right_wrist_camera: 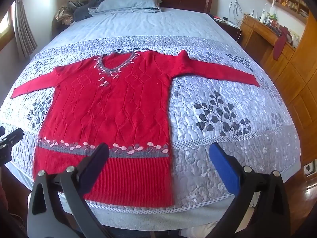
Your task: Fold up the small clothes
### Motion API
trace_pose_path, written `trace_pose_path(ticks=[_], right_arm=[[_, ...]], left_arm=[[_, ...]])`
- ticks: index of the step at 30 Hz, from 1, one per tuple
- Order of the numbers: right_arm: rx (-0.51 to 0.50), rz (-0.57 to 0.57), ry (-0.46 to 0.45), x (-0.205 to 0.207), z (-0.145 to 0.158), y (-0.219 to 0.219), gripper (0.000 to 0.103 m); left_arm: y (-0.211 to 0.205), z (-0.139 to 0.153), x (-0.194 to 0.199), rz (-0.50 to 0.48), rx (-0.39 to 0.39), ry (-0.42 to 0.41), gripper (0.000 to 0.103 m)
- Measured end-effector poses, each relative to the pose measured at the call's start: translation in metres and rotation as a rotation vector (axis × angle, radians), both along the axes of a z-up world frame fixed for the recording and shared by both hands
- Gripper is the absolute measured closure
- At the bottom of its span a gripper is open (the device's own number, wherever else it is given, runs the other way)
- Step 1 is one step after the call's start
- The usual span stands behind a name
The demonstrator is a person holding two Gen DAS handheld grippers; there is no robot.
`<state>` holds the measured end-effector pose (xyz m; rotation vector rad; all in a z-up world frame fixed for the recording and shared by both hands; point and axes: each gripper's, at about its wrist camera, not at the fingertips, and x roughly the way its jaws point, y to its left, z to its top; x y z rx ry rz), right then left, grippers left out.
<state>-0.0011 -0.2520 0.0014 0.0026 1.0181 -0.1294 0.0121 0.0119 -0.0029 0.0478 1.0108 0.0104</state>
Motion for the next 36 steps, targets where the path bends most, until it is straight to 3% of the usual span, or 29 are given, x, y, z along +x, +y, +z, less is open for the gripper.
trace_pose_path(ticks=[36], right_arm=[[0.008,0.000,0.012,0.0028,-0.0068,-0.0009,0.002]], left_arm=[[0.0029,-0.0063,0.0046,0.004,0.015,0.007,0.004]])
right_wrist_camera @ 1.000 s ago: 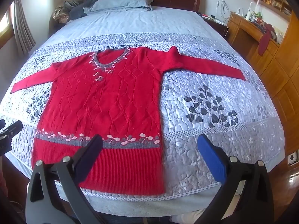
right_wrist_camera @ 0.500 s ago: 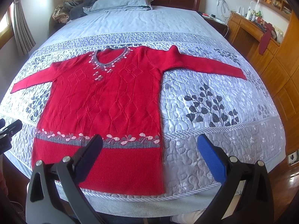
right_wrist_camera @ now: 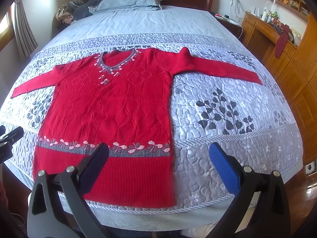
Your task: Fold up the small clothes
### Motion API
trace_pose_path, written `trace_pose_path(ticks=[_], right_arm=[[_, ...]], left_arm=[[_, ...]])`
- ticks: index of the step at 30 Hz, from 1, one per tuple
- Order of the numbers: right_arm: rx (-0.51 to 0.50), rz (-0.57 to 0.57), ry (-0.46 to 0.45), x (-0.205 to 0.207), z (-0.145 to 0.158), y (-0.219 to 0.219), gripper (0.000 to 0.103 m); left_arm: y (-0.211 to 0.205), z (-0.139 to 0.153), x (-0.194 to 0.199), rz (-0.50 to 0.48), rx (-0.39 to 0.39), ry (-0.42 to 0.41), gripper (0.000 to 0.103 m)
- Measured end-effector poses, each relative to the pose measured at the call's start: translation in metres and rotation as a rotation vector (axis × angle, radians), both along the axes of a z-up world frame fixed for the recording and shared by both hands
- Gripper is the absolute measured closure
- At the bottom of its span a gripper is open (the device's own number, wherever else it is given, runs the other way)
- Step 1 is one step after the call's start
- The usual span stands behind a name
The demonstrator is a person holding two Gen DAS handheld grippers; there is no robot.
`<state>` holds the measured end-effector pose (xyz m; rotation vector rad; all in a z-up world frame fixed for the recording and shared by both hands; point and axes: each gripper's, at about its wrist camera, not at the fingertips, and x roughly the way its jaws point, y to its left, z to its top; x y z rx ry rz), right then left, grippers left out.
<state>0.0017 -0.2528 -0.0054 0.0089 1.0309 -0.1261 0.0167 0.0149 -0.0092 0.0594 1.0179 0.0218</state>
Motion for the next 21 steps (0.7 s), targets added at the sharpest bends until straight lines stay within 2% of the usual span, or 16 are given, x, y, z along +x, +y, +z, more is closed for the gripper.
trace_pose_path(ticks=[21], right_arm=[[-0.002,0.005,0.005,0.0008,-0.0029,-0.0019,0.002]], left_arm=[[0.0051,-0.0035,0.0015,0.006,0.002,0.002,0.004]])
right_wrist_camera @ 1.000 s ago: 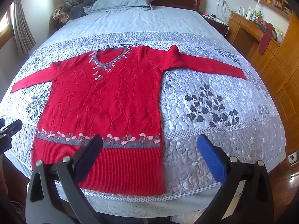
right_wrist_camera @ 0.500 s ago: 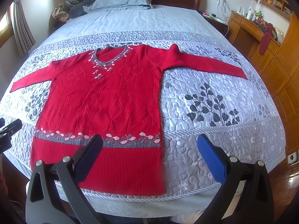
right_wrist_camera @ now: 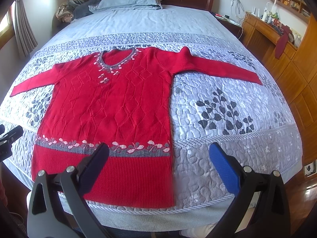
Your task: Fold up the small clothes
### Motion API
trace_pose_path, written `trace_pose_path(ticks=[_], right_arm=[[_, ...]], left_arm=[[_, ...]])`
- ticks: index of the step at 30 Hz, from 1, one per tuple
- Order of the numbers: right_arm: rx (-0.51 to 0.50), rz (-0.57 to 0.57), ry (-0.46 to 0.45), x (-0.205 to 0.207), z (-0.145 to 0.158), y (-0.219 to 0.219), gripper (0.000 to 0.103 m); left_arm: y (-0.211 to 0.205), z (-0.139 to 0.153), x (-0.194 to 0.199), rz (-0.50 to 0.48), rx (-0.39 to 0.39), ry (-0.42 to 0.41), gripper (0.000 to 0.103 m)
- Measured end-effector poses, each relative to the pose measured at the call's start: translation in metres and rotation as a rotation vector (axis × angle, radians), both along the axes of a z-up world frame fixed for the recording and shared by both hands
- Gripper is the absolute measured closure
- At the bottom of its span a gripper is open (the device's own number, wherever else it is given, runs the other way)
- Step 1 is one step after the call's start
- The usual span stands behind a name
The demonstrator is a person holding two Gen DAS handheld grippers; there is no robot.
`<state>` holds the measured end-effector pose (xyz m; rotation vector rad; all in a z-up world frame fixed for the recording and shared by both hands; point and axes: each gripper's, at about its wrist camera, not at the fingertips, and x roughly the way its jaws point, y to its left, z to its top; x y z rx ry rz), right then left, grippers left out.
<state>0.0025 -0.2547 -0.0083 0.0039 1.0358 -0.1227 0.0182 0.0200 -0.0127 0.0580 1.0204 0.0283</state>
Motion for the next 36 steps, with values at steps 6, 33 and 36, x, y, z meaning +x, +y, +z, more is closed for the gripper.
trace_pose_path(ticks=[6,33,36], right_arm=[[0.000,0.000,0.005,0.001,-0.001,0.001,0.002],[0.101,-0.088,0.027,0.060,-0.007,-0.099,0.002],[0.077,-0.106,0.032,0.095,-0.004,-0.152,0.002]], left_arm=[[0.001,-0.001,0.001,-0.001,0.000,0.003,0.004],[-0.055,-0.008,0.090,-0.022,-0.010,0.020,0.004],[-0.101,-0.008,0.133,-0.080,0.003,0.009,0.004]])
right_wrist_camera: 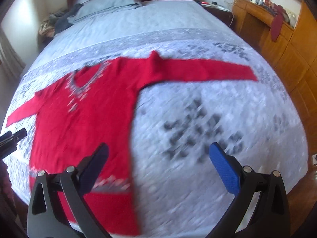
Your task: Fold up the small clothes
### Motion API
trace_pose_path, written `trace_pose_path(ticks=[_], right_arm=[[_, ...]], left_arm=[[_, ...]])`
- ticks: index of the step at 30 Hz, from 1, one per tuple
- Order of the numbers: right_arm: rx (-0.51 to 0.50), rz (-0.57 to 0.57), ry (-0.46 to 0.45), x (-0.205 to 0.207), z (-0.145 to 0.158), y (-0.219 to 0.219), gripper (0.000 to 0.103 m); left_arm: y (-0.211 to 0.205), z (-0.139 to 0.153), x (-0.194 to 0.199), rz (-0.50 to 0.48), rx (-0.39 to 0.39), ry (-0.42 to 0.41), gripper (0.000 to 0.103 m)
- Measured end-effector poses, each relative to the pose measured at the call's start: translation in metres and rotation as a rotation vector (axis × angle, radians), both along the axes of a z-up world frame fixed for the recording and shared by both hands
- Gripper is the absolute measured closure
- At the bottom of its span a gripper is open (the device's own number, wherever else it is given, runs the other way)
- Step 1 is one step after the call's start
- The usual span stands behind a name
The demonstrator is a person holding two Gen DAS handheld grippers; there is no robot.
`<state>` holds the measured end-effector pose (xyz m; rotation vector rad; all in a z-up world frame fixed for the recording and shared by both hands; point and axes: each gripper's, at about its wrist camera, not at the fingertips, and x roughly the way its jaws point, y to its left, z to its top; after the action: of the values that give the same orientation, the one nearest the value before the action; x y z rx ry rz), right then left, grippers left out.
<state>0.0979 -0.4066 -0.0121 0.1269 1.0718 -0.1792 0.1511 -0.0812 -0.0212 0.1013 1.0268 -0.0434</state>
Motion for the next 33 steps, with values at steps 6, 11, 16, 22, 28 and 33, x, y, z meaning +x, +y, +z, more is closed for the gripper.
trace_pose_path(ticks=[6,11,16,22,28,33], right_arm=[[0.015,-0.065,0.052,0.072,-0.014,-0.123,0.002],[0.017,-0.128,0.122,0.121,-0.048,-0.221,0.003],[0.122,-0.191,0.171,0.153,-0.082,-0.295,0.003],[0.163,-0.238,0.216,0.168,-0.113,-0.342,0.004],[0.223,-0.260,0.248,0.167,-0.133,-0.357,0.028],[0.171,-0.218,0.224,0.167,-0.126,-0.351,0.077]], left_arm=[[-0.093,-0.008,0.082,-0.077,-0.054,0.004,0.004],[-0.170,-0.026,0.142,-0.099,-0.066,0.026,0.004],[-0.233,-0.052,0.178,-0.107,-0.080,0.070,0.004],[-0.276,-0.070,0.193,-0.122,-0.096,0.113,0.004],[-0.282,-0.077,0.193,-0.126,-0.068,0.108,0.004],[-0.266,-0.074,0.194,-0.111,-0.034,0.088,0.004]])
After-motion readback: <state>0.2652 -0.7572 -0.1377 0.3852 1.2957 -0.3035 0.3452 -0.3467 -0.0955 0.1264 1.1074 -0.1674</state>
